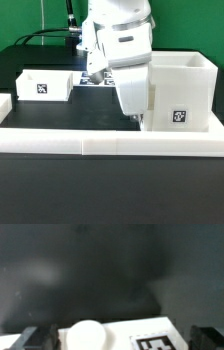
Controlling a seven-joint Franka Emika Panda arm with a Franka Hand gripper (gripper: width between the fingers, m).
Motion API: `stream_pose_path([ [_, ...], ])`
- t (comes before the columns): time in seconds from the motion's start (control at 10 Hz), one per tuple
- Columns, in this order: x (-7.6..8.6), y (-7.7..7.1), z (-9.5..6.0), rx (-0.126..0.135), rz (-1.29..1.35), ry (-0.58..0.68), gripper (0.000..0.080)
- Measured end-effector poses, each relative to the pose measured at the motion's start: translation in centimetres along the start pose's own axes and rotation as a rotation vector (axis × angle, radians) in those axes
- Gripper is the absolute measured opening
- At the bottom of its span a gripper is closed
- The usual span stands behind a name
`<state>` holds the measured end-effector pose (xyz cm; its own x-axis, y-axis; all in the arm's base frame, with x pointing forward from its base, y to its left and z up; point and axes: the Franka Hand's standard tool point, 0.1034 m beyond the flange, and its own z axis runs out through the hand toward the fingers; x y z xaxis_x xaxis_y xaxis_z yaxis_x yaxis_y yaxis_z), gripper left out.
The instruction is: Assemble drawer
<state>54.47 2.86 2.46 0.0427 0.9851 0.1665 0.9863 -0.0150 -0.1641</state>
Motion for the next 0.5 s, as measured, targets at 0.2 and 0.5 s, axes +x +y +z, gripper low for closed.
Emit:
stream_pose_path([
  [0.2, 0.25, -0.13, 0.46, 0.015, 0.014, 0.003, 0.0649],
  [0.5, 0.77, 0.68, 0.69, 0.026, -0.006, -0.011, 0.0649],
])
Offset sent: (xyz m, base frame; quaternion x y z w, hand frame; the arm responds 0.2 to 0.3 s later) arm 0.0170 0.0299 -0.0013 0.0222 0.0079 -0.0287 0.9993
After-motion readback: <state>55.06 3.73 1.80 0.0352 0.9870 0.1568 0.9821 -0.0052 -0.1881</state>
